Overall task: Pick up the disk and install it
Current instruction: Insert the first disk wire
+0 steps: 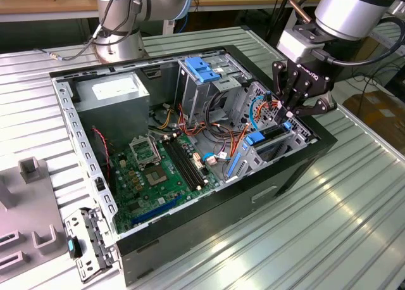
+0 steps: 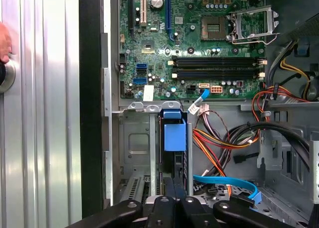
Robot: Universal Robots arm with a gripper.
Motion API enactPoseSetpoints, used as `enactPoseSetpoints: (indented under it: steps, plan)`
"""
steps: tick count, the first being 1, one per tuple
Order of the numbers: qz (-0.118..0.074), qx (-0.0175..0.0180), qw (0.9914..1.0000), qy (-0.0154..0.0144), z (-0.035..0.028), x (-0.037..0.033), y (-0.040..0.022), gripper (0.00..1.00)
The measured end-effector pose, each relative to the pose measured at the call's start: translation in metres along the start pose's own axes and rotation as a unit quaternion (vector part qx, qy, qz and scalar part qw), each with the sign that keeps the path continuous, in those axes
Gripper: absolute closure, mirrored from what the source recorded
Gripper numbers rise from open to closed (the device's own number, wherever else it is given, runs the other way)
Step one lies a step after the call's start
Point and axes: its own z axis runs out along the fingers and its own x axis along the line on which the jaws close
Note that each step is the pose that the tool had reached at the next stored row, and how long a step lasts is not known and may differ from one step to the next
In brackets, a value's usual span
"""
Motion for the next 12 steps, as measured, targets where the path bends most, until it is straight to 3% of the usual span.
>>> enactPoseSetpoints:
  steps: [12]
  plan:
    - [-0.004,0.0000,0.99999,0.0000,0.0001,0.0000,-0.0004,0.89]
